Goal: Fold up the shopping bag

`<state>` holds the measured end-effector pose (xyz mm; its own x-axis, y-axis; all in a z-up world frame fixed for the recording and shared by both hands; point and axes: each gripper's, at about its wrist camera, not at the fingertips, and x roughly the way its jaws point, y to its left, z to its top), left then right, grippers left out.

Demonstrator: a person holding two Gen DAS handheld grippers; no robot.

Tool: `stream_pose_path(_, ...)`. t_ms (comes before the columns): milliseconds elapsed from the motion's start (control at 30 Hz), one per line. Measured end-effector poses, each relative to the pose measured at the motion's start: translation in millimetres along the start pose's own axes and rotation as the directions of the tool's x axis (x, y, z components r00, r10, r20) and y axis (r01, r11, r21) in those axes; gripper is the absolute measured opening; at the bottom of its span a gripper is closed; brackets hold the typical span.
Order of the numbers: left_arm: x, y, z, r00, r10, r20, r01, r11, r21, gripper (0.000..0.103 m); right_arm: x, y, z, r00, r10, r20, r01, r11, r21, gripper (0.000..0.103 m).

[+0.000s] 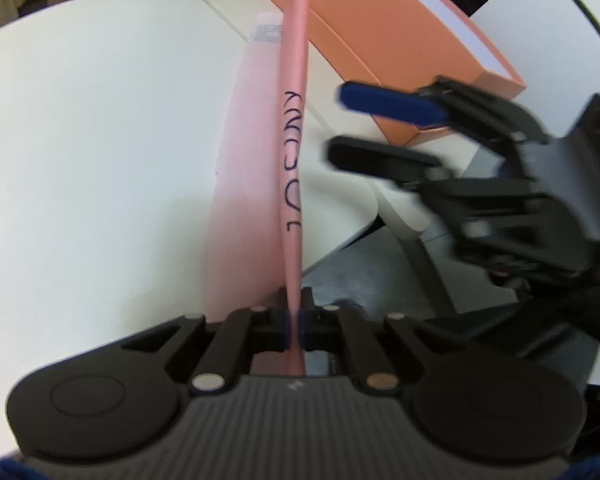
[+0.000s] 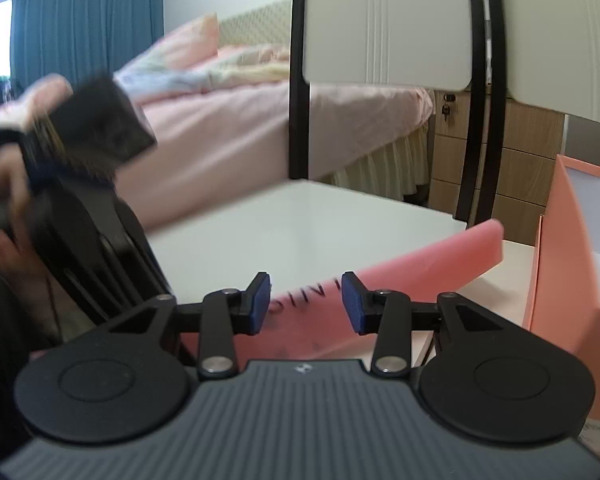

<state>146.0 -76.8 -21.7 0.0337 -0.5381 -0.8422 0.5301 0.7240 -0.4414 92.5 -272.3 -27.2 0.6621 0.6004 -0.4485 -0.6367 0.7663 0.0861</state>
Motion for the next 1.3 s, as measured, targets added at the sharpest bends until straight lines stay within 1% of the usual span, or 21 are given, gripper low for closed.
stream_pose_path(100,-2.9,15.8,0.5,0.998,-0.062,-0.005,0.062,0.998,-0.021,0.006,23.2,-8.0,2.4,1.000,0.020,-0.018,-0.019,0.998,0.062,0.043)
stream_pose_path(167,-4.5,25.1,0.0,0.995,-0.100,-0.002,0.100,0.994,-0.040,0.006,38.7,-8.8,3.0,0.999,0.023,-0.037,-0.021,0.997,0.071,0.041)
stream_pose_path(333,-10.7,35.3,-1.5,0.991,-0.132,0.001,0.132,0.991,-0.034,0.012,70.9,-0.2,-0.5,0.992,0.021,-0.122,-0.014,0.999,0.053,0.040)
stream_pose_path(367,-12.6,35.7,0.4,0.991,-0.131,0.008,0.131,0.991,-0.025,0.016,74.3,2.0,-1.8,0.991,0.015,-0.132,-0.010,0.999,0.042,0.040)
stream_pose_path(400,-18.0,35.3,0.3,0.992,-0.126,0.023,0.126,0.992,-0.015,0.019,77.7,4.2,-2.9,0.990,0.010,-0.142,-0.006,0.999,0.032,0.040)
stream_pose_path(433,-24.5,34.6,0.2,0.993,-0.105,0.044,0.105,0.994,-0.005,0.029,80.0,5.4,-3.3,0.989,0.006,-0.148,-0.002,1.000,0.026,0.040)
stream_pose_path(467,-31.5,33.8,0.1,0.996,-0.064,0.069,0.064,0.998,0.001,0.045,81.3,6.2,-2.8,0.988,0.000,-0.153,0.003,1.000,0.020,0.040)
stream_pose_path(500,-38.5,33.6,-0.4,0.995,-0.022,0.092,0.022,1.000,0.001,0.051,81.5,5.4,-2.6,0.988,0.002,-0.158,0.002,1.000,0.026,0.040)
stream_pose_path(567,-51.6,34.6,-3.3,0.992,0.022,0.123,-0.021,1.000,-0.015,0.051,81.0,3.3,-2.6,0.986,0.009,-0.166,-0.003,0.999,0.038,0.040)
stream_pose_path(667,-68.5,32.0,-7.7,0.985,0.076,0.155,-0.069,0.996,-0.051,0.051,75.1,5.4,-4.8,0.985,0.020,-0.173,-0.016,1.000,0.022,0.040)
stream_pose_path(733,-68.2,26.0,-10.6,0.981,0.109,0.162,-0.098,0.992,-0.074,0.051,71.3,8.1,-6.7,0.984,0.028,-0.177,-0.026,1.000,0.016,0.040)
stream_pose_path(767,-67.4,21.3,-12.7,0.979,0.124,0.163,-0.113,0.991,-0.074,0.052,69.3,10.4,-7.6,0.983,0.033,-0.180,-0.031,0.999,0.012,0.040)
stream_pose_path(833,-72.0,9.1,-18.4,0.975,0.152,0.162,-0.147,0.988,-0.042,0.052,64.2,14.9,-9.5,0.981,0.045,-0.186,-0.045,0.999,0.007,0.040)
stream_pose_path(867,-74.4,3.9,-21.5,0.971,0.167,0.168,-0.165,0.986,-0.028,0.054,61.1,17.1,-10.6,0.981,0.052,-0.189,-0.052,0.999,0.005,0.040)
stream_pose_path(900,-76.9,0.1,-25.4,0.966,0.179,0.185,-0.178,0.984,-0.024,0.059,58.1,19.3,-11.7,0.980,0.059,-0.192,-0.060,0.998,0.004,0.040)
stream_pose_path(967,-80.1,-6.6,-34.0,0.959,0.188,0.212,-0.183,0.982,-0.041,0.066,52.3,22.9,-13.3,0.977,0.075,-0.198,-0.075,0.997,0.008,0.040)
stream_pose_path(1067,-73.5,-12.3,-50.4,0.950,0.206,0.237,-0.182,0.976,-0.118,0.066,44.5,21.8,-15.1,0.973,0.107,-0.203,-0.098,0.994,0.053,0.040)
stream_pose_path(1167,-61.6,-14.9,-65.3,0.945,0.182,0.272,-0.129,0.971,-0.201,0.067,41.4,17.4,-15.8,0.971,0.125,-0.204,-0.106,0.989,0.102,0.040)
stream_pose_path(1200,-56.5,-15.5,-68.8,0.943,0.176,0.281,-0.117,0.969,-0.217,0.068,40.7,15.2,-16.0,0.970,0.133,-0.202,-0.109,0.986,0.124,0.040)
stream_pose_path(1267,-44.7,-18.0,-72.6,0.937,0.190,0.294,-0.125,0.966,-0.227,0.068,39.5,10.8,-16.5,0.969,0.147,-0.199,-0.114,0.979,0.170,0.040)
stream_pose_path(1300,-38.7,-18.6,-74.0,0.935,0.195,0.297,-0.127,0.964,-0.234,0.071,39.3,8.8,-16.6,0.968,0.152,-0.199,-0.114,0.975,0.190,0.040)
